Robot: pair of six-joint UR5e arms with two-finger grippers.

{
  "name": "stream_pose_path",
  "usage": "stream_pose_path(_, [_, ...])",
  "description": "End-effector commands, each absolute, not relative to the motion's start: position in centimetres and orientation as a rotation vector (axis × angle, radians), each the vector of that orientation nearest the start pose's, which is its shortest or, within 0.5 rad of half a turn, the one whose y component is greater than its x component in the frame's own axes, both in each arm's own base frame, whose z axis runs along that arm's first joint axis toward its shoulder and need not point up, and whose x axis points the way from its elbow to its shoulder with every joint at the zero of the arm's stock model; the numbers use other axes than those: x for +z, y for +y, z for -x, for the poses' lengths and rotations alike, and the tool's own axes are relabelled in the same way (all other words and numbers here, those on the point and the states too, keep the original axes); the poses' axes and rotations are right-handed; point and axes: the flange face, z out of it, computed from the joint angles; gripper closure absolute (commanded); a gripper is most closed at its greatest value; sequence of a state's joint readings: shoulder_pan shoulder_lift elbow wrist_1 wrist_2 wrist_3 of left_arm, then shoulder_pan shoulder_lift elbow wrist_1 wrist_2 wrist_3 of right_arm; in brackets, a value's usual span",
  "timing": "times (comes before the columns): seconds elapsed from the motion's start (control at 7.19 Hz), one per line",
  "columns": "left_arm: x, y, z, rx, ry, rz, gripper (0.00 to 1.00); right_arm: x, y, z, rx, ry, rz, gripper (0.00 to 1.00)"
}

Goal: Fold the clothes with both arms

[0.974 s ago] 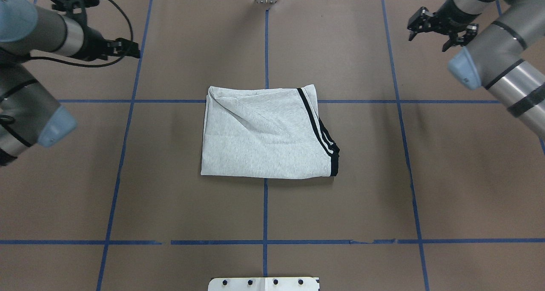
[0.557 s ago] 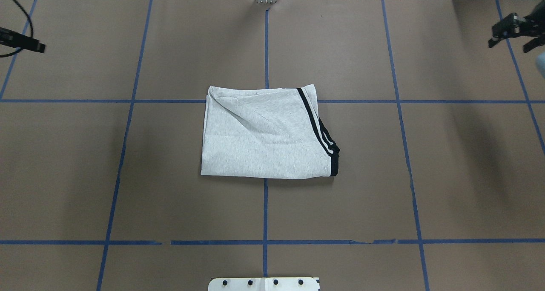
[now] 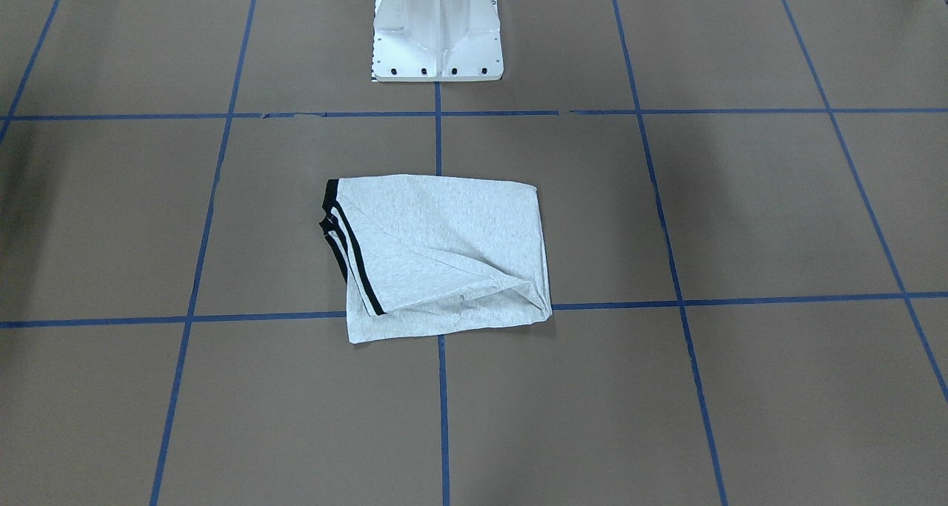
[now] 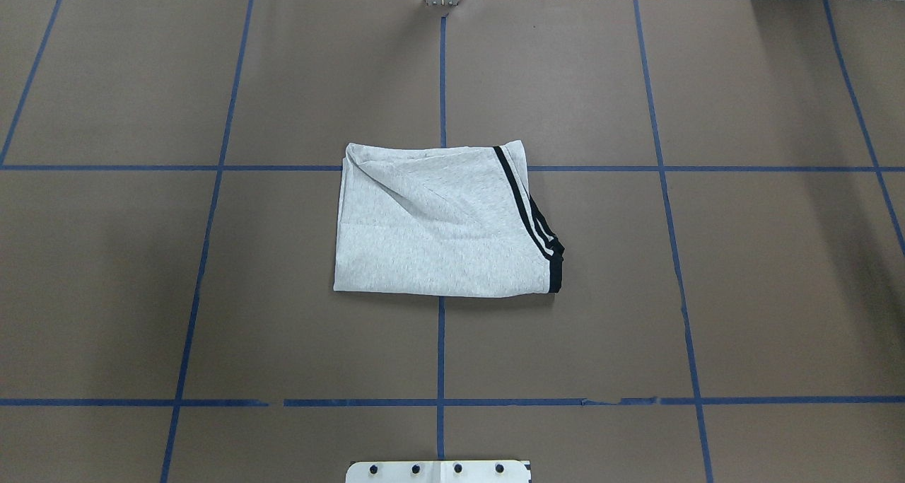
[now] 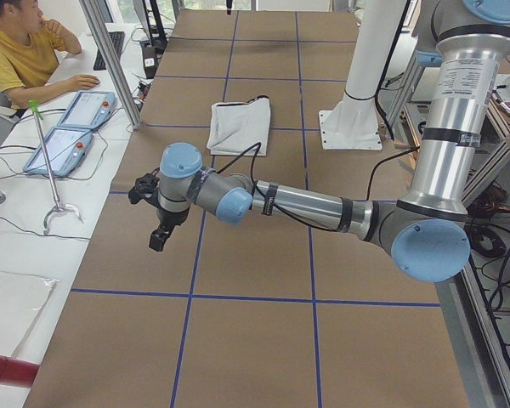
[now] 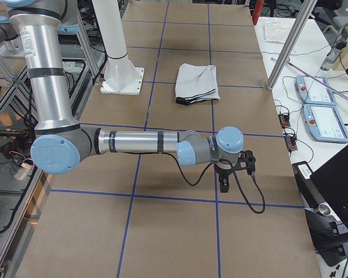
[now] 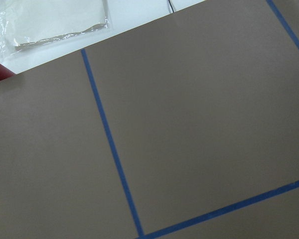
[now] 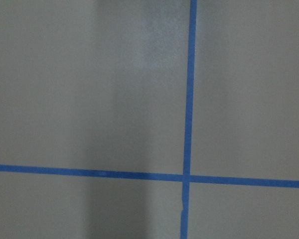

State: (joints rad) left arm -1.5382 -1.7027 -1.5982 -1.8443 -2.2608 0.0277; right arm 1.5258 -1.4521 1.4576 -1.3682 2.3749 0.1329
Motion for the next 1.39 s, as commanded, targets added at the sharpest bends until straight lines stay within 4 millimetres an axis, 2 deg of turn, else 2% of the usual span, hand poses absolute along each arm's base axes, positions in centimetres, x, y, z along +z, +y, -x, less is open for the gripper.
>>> stream_pose_path(0.0, [57.9,-54.1,6.8,0.204,0.717,-0.386,0.00,64.1,-54.0,-4.6,-0.049,-0.810,-0.140,0.00])
stream_pose_path(0.14, [57.8,-54.0,6.8,0.200,0.718,-0.386,0.00,63.4,-54.0,-4.2,-0.050,-0.810,-0.122,0.00])
stream_pose_path(0.28, [58.0,-54.0,6.8,0.189,0.717,-0.378,0.00,61.6,-53.8,-4.3,-0.041,-0.809,-0.104,0.00])
stream_pose_path(0.42, [58.3,-54.0,6.8,0.187,0.717,-0.371,0.00,58.5,-53.3,-4.2,-0.033,-0.795,-0.077,0.00])
stream_pose_path(0.56, [58.2,-53.9,6.9,0.179,0.718,-0.363,0.00,57.1,-52.2,-4.2,-0.029,-0.788,-0.057,0.00])
stream_pose_path(0.7, [58.8,-53.4,6.9,0.173,0.723,-0.348,0.00,58.1,-50.9,-4.1,-0.048,-0.784,-0.050,0.00])
stream_pose_path(0.97, [58.1,-53.3,6.7,0.182,0.740,-0.361,0.00,57.0,-50.4,-4.1,-0.069,-0.784,-0.074,0.00])
stream_pose_path(1.25, [58.3,-53.5,6.7,0.182,0.737,-0.364,0.00,57.5,-50.0,-4.1,-0.064,-0.787,-0.063,0.00])
